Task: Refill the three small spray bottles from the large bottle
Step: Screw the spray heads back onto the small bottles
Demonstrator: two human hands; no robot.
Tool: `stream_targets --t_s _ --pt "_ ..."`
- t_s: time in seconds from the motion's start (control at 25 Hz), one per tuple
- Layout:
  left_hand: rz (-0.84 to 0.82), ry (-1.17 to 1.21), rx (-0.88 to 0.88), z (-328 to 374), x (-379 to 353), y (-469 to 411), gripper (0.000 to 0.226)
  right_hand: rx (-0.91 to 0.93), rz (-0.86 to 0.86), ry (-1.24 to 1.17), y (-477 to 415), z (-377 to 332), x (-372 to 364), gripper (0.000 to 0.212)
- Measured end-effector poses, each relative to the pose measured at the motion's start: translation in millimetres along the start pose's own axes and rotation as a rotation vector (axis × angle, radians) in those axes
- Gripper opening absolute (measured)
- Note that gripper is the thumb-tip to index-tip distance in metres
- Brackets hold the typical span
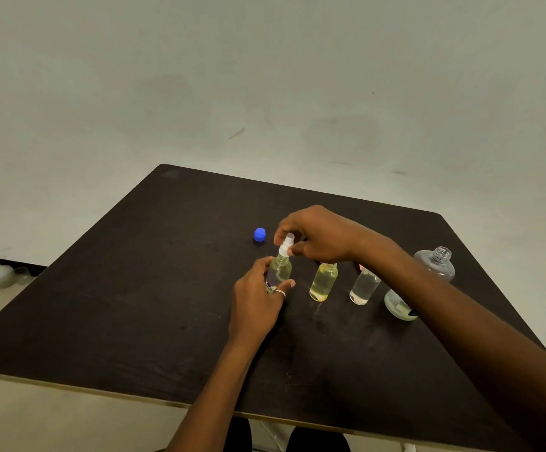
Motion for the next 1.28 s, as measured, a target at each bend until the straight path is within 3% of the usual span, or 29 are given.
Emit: stream_targets --t_s 0.64,1.0,1.2,1.28 --pt "0.003 -0.020 -0.001 -1 -1 -1 0.049 -0.086 -0.021 0.141 -12 -3 -10 0.016" --pt "0.014 -0.041 -0.014 2 1 0 0.042 -0.227 0.071 0.425 -3 -5 -6 0.051" --pt "0.021 -0.040 -0.016 2 1 0 0.041 -0.225 0.125 0.379 -2 -3 -7 0.061" --pt "0.021 -0.033 -0.011 2 2 0 0.041 -0.140 0.123 0.278 1 -2 -1 0.051"
Point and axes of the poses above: each hand's wrist, its own y-axis away from the middle knuckle, its own x-axis out of the back of the hand, z = x × y, the point moved 7 cm from there along -y, towards the middle knuckle, and after that the axes turned 10 degrees about -z, right-handed, at the moved point
